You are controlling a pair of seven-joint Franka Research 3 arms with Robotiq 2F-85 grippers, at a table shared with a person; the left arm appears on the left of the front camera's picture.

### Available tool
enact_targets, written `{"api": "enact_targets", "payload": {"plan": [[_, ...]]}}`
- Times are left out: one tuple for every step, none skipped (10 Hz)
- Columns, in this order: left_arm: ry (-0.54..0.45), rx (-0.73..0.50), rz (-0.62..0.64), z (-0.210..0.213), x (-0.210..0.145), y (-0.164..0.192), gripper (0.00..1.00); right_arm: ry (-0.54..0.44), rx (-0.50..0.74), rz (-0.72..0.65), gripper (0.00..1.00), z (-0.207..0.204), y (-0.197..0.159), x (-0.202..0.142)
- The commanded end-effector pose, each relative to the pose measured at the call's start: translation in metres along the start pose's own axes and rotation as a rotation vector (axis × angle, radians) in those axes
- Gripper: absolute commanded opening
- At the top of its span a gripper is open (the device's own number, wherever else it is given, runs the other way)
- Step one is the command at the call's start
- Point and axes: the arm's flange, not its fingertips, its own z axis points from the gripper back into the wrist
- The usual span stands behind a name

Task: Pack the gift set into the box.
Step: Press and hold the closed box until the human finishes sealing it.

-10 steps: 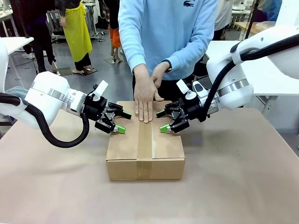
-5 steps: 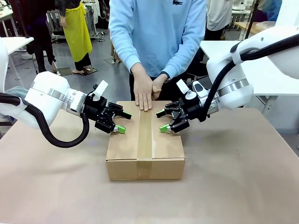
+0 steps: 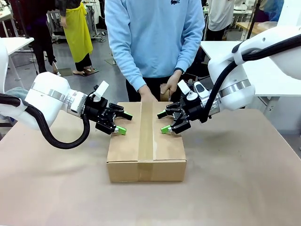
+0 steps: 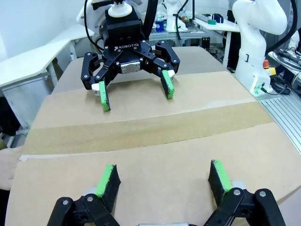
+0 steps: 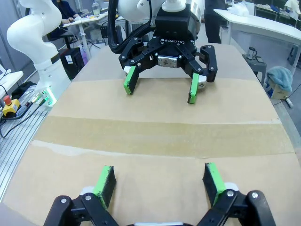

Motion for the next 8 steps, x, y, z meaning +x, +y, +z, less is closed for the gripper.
{"api": "enact_targets", "payload": {"plan": [[0.009,0.0,0.0,-0.002,-0.004,-0.0018,1.0,0.007,-0.012,-0.004,1.0,-0.0014,0.0027,-0.0049],[0.009,0.0,0.0,-0.002,-0.004,-0.0018,1.0,0.007,-0.012,-0.004,1.0,-0.0014,0.0027,-0.0049],[0.009,0.0,0.0,-0.002,-0.004,-0.0018,1.0,0.007,-0.012,-0.004,1.0,-0.0014,0.0027,-0.0049],[0.009,0.0,0.0,-0.002,-0.004,-0.0018,1.0,0.007,-0.012,-0.004,1.0,-0.0014,0.0027,-0.0049],[0.009,0.0,0.0,-0.002,-0.004,-0.0018,1.0,0.007,-0.012,-0.004,1.0,-0.0014,0.0027,-0.0049],[0.009,0.0,0.0,-0.002,-0.004,-0.0018,1.0,0.007,-0.012,-0.004,1.0,-0.0014,0.0027,-0.0049],[0.009,0.0,0.0,-0.002,-0.004,-0.0018,1.0,0.007,-0.012,-0.004,1.0,-0.0014,0.0027,-0.0049],[0.009,0.0,0.0,-0.002,-0.004,-0.0018,1.0,0.007,-0.012,-0.004,1.0,-0.0014,0.0027,-0.0049]]}}
